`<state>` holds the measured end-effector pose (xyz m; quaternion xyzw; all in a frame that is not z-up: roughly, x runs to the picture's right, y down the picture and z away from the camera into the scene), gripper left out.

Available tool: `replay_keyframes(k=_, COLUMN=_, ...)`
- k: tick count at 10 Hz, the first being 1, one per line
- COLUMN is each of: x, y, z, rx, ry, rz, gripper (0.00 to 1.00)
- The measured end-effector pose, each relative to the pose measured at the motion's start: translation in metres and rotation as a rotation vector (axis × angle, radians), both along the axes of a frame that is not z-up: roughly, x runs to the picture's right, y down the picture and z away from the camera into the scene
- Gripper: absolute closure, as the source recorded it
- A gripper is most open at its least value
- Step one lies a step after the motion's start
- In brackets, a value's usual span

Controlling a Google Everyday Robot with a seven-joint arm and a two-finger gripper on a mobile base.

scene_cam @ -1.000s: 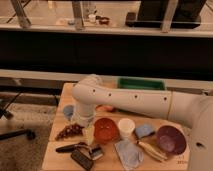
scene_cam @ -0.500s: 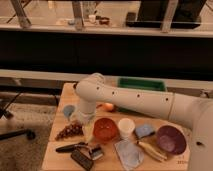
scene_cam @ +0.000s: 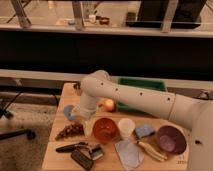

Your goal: Place grapes in red bowl

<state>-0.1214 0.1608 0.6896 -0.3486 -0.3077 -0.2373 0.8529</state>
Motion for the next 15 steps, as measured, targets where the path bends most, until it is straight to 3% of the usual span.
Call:
replay_keyframes(k=4, x=0.001, y=-0.008, z=0.009, rx=-0.003, ry=0.001, rz=0.019, gripper=0.20)
replay_keyframes(k=15, x=-0.008, y=0.017, z=0.021, rx=-0.040, ry=0.004, rz=0.022, gripper=0.20)
